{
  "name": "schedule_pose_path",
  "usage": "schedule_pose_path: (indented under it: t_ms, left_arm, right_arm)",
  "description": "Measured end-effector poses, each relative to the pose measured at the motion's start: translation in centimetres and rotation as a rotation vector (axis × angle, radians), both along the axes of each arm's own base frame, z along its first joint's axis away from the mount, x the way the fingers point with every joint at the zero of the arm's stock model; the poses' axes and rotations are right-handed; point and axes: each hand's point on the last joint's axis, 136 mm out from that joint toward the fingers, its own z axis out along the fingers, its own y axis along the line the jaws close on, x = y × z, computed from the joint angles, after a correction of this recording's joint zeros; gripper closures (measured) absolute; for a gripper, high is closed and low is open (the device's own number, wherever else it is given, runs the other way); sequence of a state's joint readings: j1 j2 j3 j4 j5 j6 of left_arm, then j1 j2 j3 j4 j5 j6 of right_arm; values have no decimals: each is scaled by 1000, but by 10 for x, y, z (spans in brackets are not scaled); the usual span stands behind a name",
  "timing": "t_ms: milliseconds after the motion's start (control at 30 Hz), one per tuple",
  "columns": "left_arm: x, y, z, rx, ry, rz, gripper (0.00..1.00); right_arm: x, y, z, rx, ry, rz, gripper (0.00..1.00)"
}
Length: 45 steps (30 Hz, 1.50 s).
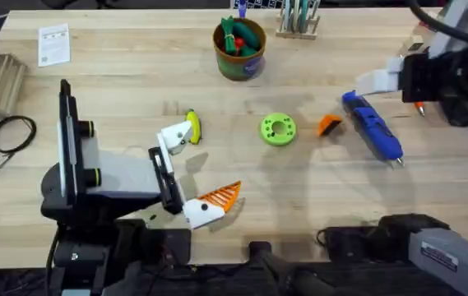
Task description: Pick up the gripper from the table and insert it into the empty holder that is missing its gripper. Then pick up a screw, insert it into the mounting hole, and use the screwdriver to tighten it. Finally, clean up the table by picking up the vegetable and placing it into the bucket.
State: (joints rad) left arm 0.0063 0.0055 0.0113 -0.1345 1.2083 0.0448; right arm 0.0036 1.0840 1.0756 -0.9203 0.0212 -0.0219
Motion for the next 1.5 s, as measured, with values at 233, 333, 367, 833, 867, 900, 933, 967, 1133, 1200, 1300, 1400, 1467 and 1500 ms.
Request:
schedule_pose_path:
  t_ms: [233, 333, 367, 833, 867, 900, 933, 967, 1133, 1200, 1300, 1400, 1467, 1500]
  left_arm:
    - [0, 0, 0, 0, 0, 0, 14]
    - [0, 0, 0, 0, 0, 0, 14]
    - [0, 0, 0, 0, -1, 0, 16]
    - [0, 0, 0, 0, 0, 0, 15]
    - [0, 0, 0, 0, 0, 0, 15]
    - [0, 0, 0, 0, 0, 0, 15]
    - [0, 0, 0, 0, 0, 0, 15]
    - [0, 0, 0, 0, -1, 0, 15]
    - [0, 0, 0, 0, 0, 0, 14]
    - [0, 0, 0, 0, -1, 0, 15]
    - [0, 0, 0, 0, 0, 0, 15]
    - [0, 0, 0, 0, -1, 0, 15]
    - [0, 0, 0, 0, 0, 0, 15]
    - [0, 0, 0, 0, 0, 0, 15]
  right_arm:
    - [-19, 5, -10, 70, 89, -70, 129]
    - [-26, 6, -13, 98, 124, -111, 128]
    - [-29, 6, -15, 106, 137, -122, 128]
    - [-27, 55, -31, 174, 344, -254, 128]
    - [-26, 60, -35, 165, 359, -262, 129]
    - [-25, 62, -39, 158, 370, -270, 128]
    - [-23, 64, -43, 152, 377, -280, 128]
    - [-21, 64, -46, 147, 381, -292, 128]
    - [-14, 62, -59, 123, 409, -331, 134]
    - [-12, 60, -64, 112, 416, -344, 138]
    - [-12, 55, -71, 106, 414, -364, 155]
    - [-12, 51, -80, 101, 414, -379, 174]
    - [-11, 51, -87, 101, 407, -380, 181]
    - [-10, 51, -90, 101, 407, -380, 181]
